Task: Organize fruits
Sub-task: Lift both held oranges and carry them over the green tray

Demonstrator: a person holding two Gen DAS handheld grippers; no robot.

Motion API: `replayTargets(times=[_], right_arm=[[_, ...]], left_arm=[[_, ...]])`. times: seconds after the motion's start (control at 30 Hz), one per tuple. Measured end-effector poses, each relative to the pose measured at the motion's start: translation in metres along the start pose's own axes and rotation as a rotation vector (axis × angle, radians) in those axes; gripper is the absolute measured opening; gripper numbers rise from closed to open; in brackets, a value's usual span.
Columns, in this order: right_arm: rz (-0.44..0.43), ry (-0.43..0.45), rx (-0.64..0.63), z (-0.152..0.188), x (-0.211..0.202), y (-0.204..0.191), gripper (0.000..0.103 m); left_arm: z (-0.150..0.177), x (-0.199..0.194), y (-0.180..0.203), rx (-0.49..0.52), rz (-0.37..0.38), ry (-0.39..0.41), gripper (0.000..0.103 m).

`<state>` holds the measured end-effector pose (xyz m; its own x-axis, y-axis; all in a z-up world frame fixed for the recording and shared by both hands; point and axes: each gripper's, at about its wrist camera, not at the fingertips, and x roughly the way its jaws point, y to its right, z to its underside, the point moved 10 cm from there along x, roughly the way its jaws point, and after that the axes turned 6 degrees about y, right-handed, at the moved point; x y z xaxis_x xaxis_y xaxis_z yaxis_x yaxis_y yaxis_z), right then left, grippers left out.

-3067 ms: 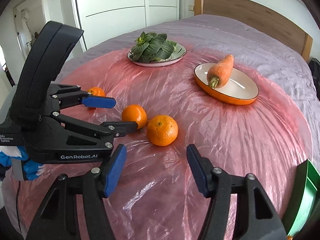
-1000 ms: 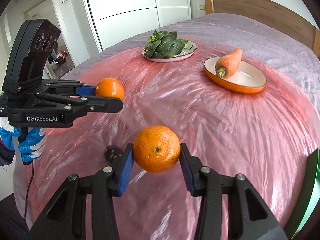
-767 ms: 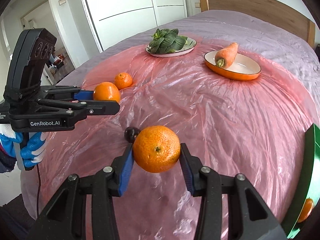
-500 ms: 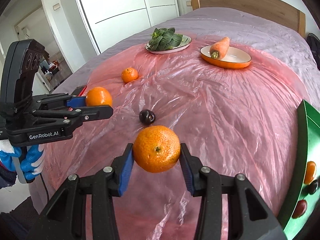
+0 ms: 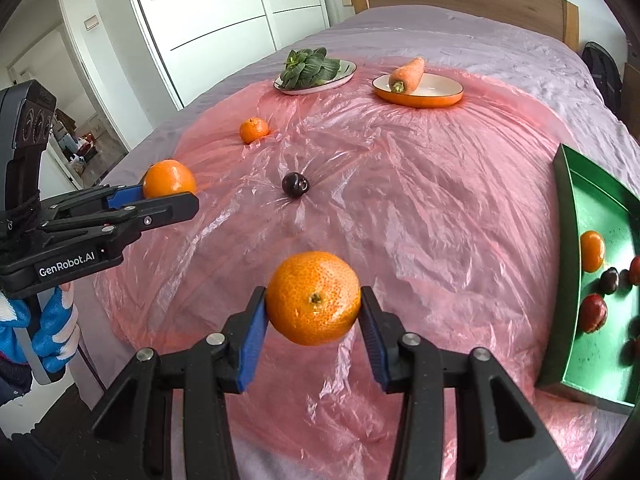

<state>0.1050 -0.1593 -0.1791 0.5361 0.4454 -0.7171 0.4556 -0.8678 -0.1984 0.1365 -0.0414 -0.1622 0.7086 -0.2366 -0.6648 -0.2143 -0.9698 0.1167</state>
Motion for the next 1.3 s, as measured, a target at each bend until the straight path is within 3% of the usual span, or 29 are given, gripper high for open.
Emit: replayTargets(times=[0.37, 0.6, 1.0, 1.3], right_arm=[[0.035, 0.003, 0.048, 0.030, -0.028, 0.008, 0.084], [0.077, 0.019, 0.097, 0.050, -0.055, 0.036, 0.084], [0.219, 0.076, 0.213, 0.089, -0.130, 0.134, 0.084], [0.295, 0.139, 0.235, 0.071, -0.156, 0.216, 0.084]], left_arm=[[0.016, -0.017, 0.033, 0.046, 0.010, -0.008, 0.036], [0.018, -0.021, 0.072, 0.098, 0.045, -0.018, 0.036], [0.022, -0.004, 0.196, 0.181, 0.215, -0.067, 0.036], [-0.009, 0.027, 0.282, 0.225, 0.310, -0.069, 0.036]])
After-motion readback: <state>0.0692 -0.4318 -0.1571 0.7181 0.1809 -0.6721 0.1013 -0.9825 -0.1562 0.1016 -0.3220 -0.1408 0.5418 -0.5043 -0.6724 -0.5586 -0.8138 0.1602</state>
